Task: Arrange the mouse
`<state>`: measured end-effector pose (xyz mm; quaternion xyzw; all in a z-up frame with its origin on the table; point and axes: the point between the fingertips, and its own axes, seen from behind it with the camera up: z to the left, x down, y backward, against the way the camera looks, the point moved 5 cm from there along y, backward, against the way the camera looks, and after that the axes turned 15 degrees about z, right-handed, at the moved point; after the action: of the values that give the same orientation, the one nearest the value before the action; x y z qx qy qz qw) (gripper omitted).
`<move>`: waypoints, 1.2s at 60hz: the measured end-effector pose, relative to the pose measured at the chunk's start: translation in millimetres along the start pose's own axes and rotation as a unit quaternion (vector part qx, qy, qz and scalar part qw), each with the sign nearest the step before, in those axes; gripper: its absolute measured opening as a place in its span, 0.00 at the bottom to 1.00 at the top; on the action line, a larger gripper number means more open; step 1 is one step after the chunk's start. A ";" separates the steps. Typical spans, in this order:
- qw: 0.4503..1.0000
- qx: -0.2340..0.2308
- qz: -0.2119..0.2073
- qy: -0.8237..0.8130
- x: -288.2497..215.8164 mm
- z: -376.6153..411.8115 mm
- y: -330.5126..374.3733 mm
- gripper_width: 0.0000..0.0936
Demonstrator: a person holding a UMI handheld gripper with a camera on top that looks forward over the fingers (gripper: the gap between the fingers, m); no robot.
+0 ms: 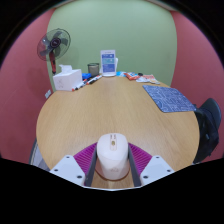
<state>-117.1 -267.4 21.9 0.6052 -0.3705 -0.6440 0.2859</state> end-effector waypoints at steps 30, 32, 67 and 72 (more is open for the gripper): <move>0.989 -0.072 -0.112 0.062 -125.8 7.6 86.2 0.43; 0.986 -0.081 -0.136 0.061 -153.0 0.4 100.8 0.43; 1.000 -0.014 -0.001 0.001 -262.5 -322.5 -143.5 0.43; 1.000 -0.018 0.022 0.003 -246.3 -326.2 -161.2 0.49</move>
<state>244.8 -18.4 31.3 0.5937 -0.3712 -0.6421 0.3123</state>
